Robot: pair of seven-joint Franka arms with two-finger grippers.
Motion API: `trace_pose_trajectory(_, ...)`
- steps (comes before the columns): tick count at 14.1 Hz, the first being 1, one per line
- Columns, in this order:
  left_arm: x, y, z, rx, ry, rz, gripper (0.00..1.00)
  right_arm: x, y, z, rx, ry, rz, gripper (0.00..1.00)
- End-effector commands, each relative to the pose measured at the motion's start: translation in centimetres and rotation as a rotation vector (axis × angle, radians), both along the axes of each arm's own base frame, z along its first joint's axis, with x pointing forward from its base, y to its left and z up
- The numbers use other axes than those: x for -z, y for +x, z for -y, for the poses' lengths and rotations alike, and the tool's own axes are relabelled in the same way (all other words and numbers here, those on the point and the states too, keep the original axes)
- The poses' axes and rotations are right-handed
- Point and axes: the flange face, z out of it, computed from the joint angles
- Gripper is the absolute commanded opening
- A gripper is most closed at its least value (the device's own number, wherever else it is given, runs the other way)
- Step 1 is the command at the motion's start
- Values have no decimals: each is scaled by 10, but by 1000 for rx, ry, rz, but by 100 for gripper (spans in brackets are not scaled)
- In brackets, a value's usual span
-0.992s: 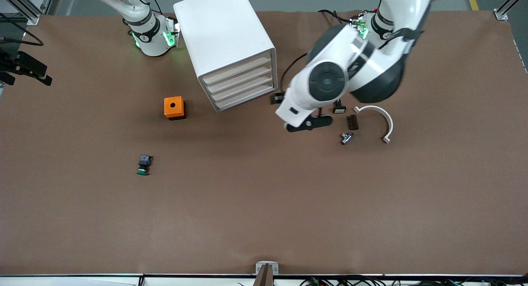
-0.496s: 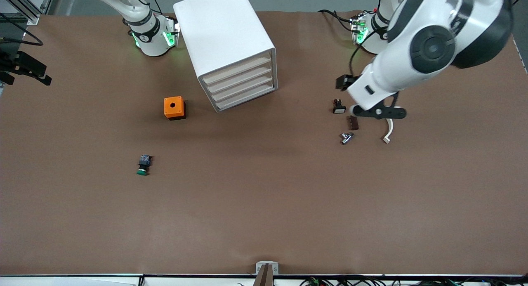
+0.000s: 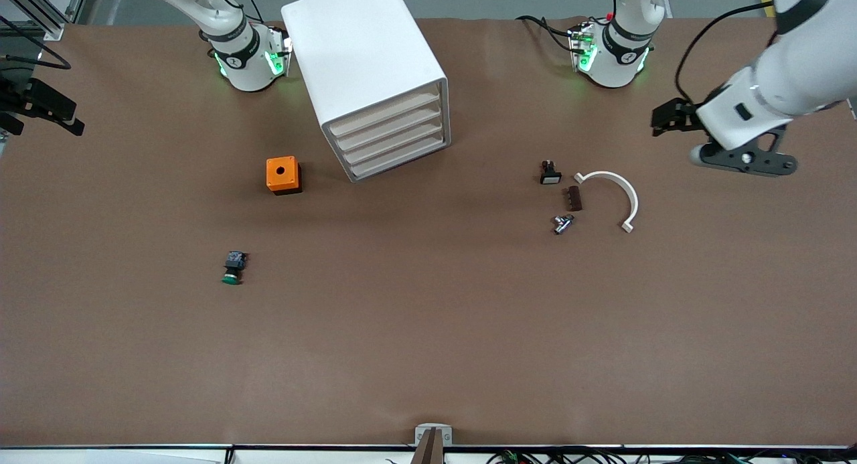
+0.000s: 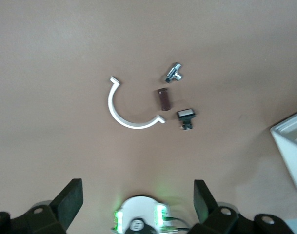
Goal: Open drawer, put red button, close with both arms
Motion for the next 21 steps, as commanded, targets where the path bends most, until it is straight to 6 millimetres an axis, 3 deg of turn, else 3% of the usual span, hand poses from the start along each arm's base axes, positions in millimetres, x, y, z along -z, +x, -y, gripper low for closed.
trace_pose_trajectory(1,-9,3,-47,21,-12,34,100,-1,-9,4,3,20,10,100)
trace_pose_trajectory(5,-28,15,-58,-18,-10,117,100,0,-9,3,11,37,8,100)
trace_pose_trajectory(9,-30,31,-64,-96,-8,207,100,-1,-10,2,9,46,12,100)
trace_pose_trajectory(13,-26,38,-48,-124,0,230,100,0,-10,1,7,43,13,100)
trace_pose_trajectory(15,-27,40,-66,-157,3,239,100,0,-10,-2,-1,33,11,100)
trace_pose_trajectory(21,-26,47,-70,-162,5,275,100,0,-9,0,0,22,16,100)
